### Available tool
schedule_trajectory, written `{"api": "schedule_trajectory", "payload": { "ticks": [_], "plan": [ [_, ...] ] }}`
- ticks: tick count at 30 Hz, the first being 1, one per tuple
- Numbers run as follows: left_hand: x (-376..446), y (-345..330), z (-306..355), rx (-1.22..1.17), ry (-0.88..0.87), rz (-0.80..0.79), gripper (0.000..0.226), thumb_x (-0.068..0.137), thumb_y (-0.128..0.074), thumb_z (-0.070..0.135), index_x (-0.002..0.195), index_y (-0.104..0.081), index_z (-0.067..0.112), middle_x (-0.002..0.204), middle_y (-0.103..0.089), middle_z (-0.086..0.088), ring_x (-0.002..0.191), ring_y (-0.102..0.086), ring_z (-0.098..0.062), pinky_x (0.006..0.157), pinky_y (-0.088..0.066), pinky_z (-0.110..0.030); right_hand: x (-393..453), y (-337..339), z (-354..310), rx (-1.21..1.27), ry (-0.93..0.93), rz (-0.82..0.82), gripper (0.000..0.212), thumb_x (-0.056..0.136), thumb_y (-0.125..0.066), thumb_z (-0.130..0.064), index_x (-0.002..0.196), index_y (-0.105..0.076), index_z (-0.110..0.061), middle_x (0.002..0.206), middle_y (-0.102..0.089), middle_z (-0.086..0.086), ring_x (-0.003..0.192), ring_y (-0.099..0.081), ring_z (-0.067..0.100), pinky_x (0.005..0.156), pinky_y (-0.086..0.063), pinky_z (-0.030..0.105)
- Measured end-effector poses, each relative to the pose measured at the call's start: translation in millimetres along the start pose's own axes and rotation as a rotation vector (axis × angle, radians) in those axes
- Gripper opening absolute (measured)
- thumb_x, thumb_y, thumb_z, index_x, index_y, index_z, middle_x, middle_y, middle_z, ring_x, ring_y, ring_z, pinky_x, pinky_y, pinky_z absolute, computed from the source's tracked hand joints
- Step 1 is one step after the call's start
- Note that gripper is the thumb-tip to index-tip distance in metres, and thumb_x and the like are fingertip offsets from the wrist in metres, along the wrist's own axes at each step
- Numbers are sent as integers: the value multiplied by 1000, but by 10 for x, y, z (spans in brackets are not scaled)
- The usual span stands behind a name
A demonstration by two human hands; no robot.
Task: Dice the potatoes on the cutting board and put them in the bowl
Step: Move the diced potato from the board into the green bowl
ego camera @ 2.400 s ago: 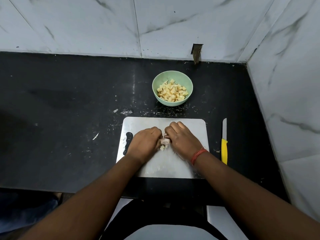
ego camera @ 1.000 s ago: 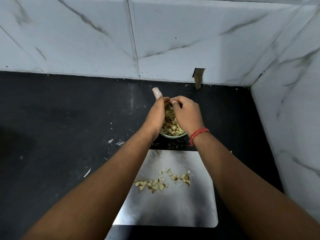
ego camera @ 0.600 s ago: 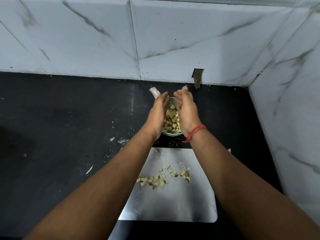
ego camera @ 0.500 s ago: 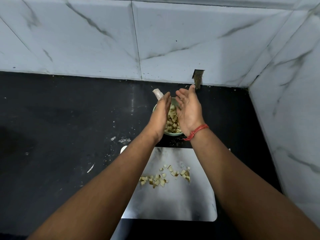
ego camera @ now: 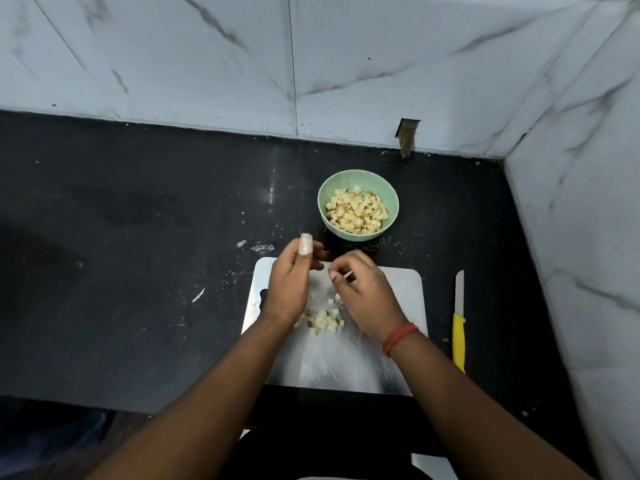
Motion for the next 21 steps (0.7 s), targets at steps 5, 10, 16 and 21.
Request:
{"api": "schedule_trajectory", "payload": {
  "ticks": [5, 10, 16, 21],
  "plan": [
    [-104, 314, -173, 41, 57, 70, 42, 110, -40, 42, 100, -68, 12, 96, -73, -6, 78, -65, -9, 74, -52, -24, -244, -422, -149, -417, 268, -227, 14, 90, -59, -29, 101, -65, -22, 106, -57, -8, 103, -49, 15, 90, -46, 35],
    [-137, 519, -188, 74, 41, 131, 41, 109, -42, 47, 97, -67, 18, 92, -71, -1, 77, -63, -9, 74, -51, -25, -323, -777, -351, -605, 408, -312, 18, 88, -62, -36, 102, -67, -27, 106, -57, -8, 105, -48, 21, 91, -43, 39],
    [-307, 494, -182, 580, -232, -99, 38, 101, -43, 55, 93, -61, 22, 90, -61, 10, 81, -60, -10, 75, -50, -36, -365, -347, -169, -580, 299, -233, 21, 88, -62, -20, 108, -68, -25, 110, -61, -9, 106, -51, 18, 92, -46, 40],
    [-468, 301, -399, 1116, -488, -345, 45, 94, -50, 52, 120, -62, 19, 110, -53, 3, 100, -52, -20, 89, -43, -43, -535, 321, 201, -666, -74, -92, 55, 84, -69, -47, 132, -56, -23, 117, -47, -5, 112, -44, 17, 96, -47, 35]
  ]
}}
Point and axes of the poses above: each hand's wrist, its own x-axis towards the middle knuckle, its own y-axis out of the back of the hand, z = x × y, the point moved 7 cm from there along x, towards the middle knuckle
